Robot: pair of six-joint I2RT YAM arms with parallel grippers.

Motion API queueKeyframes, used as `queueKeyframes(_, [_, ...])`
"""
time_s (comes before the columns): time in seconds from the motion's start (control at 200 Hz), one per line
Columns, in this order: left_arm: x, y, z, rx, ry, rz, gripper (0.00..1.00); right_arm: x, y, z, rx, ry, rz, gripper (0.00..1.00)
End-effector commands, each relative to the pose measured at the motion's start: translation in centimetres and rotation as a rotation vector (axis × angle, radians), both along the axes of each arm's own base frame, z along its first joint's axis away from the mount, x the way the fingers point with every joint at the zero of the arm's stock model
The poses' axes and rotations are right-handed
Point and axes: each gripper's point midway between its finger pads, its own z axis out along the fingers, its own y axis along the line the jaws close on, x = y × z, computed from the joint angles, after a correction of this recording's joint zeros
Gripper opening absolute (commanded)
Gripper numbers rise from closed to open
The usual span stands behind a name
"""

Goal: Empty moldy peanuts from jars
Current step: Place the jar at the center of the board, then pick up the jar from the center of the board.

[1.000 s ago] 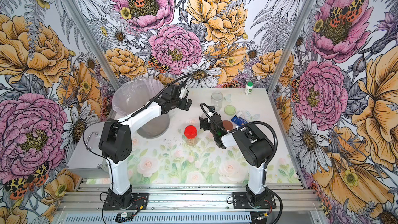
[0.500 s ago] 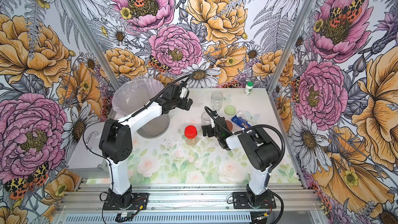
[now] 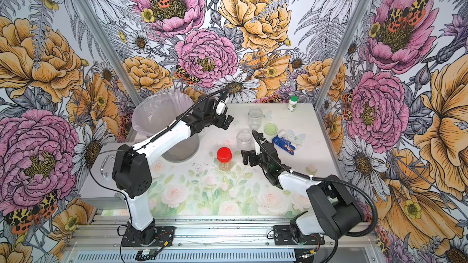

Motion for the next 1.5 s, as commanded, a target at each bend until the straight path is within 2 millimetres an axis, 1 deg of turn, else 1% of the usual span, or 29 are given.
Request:
queueKeyframes(0.0, [-1.2, 0.5, 6.3, -0.084, -0.09, -0.011, 0.99, -2.0, 0.7, 1.9, 0.01, -0.004, 0.047, 1.0])
queueKeyframes(0.1, [-2.7, 1.1, 8.0, -0.129, -0.1, 0.0, 0.99, -3.7, 1.8, 4.2, 0.029, -0.04, 0.117, 0.99])
queueKeyframes(0.215, [-4.7, 1.8, 9.4, -0.155, -0.115, 0.007, 0.99, -5.4, 3.1, 5.6, 0.047, -0.041, 0.197, 0.99])
queueKeyframes(0.305, [-6.3, 2.1, 9.9, -0.15, -0.142, 0.005, 0.99, -6.3, 4.5, 5.3, 0.027, -0.023, 0.26, 0.99])
queueKeyframes(0.375, [-7.2, 2.6, 10.3, -0.155, -0.158, 0.019, 0.99, -6.3, 5.6, 4.7, -0.003, -0.011, 0.277, 0.99])
queueKeyframes(0.47, [-8.1, 3.5, 10.5, -0.174, -0.167, 0.041, 0.99, -6.1, 7.3, 4.3, -0.024, -0.012, 0.305, 0.99])
queueKeyframes(0.545, [-8.7, 4.0, 10.1, -0.172, -0.163, 0.043, 0.99, -5.8, 8.8, 4.3, -0.044, -0.021, 0.321, 0.99])
queueKeyframes(0.716, [-9.3, 5.2, 9.7, -0.169, -0.174, 0.072, 0.99, -4.4, 10.8, 3.9, -0.074, -0.007, 0.336, 0.99])
queueKeyframes(0.741, [-9.4, 5.3, 9.7, -0.17, -0.176, 0.075, 0.99, -4.3, 10.9, 3.6, -0.081, -0.001, 0.336, 0.99])
queueKeyframes(0.861, [-9.4, 6.3, 9.7, -0.181, -0.178, 0.097, 0.99, -2.9, 11.2, 2.4, -0.121, 0.013, 0.298, 0.99])
queueKeyframes(0.971, [-9.2, 7.3, 9.7, -0.197, -0.178, 0.112, 0.99, -2.3, 11.9, 1.1, -0.14, 0.036, 0.31, 0.99])
queueKeyframes(1.166, [-9.1, 7.9, 9.6, -0.198, -0.184, 0.118, 0.99, -1.7, 12.9, 0.4, -0.128, 0.039, 0.315, 0.99])
queueKeyframes(1.351, [-8.9, 8.2, 9.1, -0.199, -0.174, 0.125, 0.99, -1.0, 13.5, -0.9, -0.135, 0.06, 0.314, 0.96])
queueKeyframes(1.496, [-8.9, 8.5, 8.9, -0.2, -0.17, 0.13, 0.99, -0.4, 13.6, -1.0, -0.129, 0.051, 0.299, 0.93])
